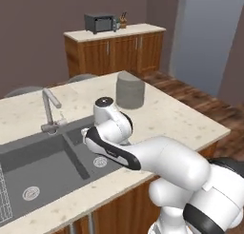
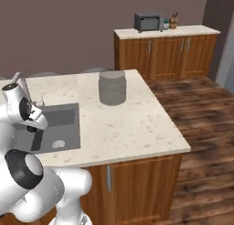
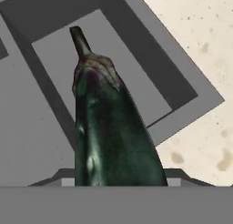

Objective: Turn on the sink faucet. Then move the eggplant from the counter to the sink. Turn off the sink. Move the vegetable from the sink to the pot next to the stove. Finally move the pot to the front right burner.

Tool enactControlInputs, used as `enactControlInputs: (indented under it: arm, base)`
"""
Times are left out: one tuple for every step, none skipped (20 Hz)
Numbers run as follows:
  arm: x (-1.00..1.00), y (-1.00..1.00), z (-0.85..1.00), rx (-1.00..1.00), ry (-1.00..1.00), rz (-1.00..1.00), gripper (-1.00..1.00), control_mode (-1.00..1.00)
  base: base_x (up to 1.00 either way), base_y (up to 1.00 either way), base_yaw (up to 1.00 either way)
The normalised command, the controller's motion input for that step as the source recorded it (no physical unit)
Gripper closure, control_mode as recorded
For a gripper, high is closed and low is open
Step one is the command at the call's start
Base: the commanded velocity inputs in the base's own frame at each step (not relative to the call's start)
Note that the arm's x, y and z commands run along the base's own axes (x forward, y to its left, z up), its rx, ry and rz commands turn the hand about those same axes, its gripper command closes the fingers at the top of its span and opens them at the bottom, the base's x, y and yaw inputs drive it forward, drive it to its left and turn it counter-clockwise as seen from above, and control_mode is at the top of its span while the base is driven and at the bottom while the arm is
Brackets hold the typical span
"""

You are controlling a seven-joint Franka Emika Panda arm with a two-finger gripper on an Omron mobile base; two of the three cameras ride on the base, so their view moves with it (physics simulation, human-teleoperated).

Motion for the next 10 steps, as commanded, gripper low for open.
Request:
enactControlInputs:
  arm:
    - [0.00,0.00,0.00,0.00,0.00,0.00,1.00,1.00]
    - [0.00,0.00,0.00,0.00,0.00,0.00,1.00,1.00]
    - [0.00,0.00,0.00,0.00,0.00,0.00,1.00,1.00]
    - [0.00,0.00,0.00,0.00,0.00,0.00,1.00,1.00]
    - [0.00,0.00,0.00,0.00,0.00,0.00,1.00,1.00]
    - [0.00,0.00,0.00,0.00,0.00,0.00,1.00,1.00]
    - [0.00,0.00,0.00,0.00,0.00,0.00,1.00,1.00]
    - [0.00,0.00,0.00,0.00,0.00,0.00,1.00,1.00]
    - [0.00,0.00,0.00,0.00,0.00,0.00,1.00,1.00]
    - [0.00,0.00,0.00,0.00,0.00,0.00,1.00,1.00]
  base:
    - [0.00,-0.09,-0.65]
    - [0.00,-0.11,-0.64]
    - [0.00,-0.22,-0.64]
    - [0.00,-0.32,-0.63]
    - [0.00,-0.41,-0.61]
    - [0.00,-0.41,-0.61]
    - [0.00,-0.40,-0.62]
    - [0.00,-0.40,-0.62]
    - [0.00,-0.44,-0.61]
    - [0.00,-0.42,-0.61]
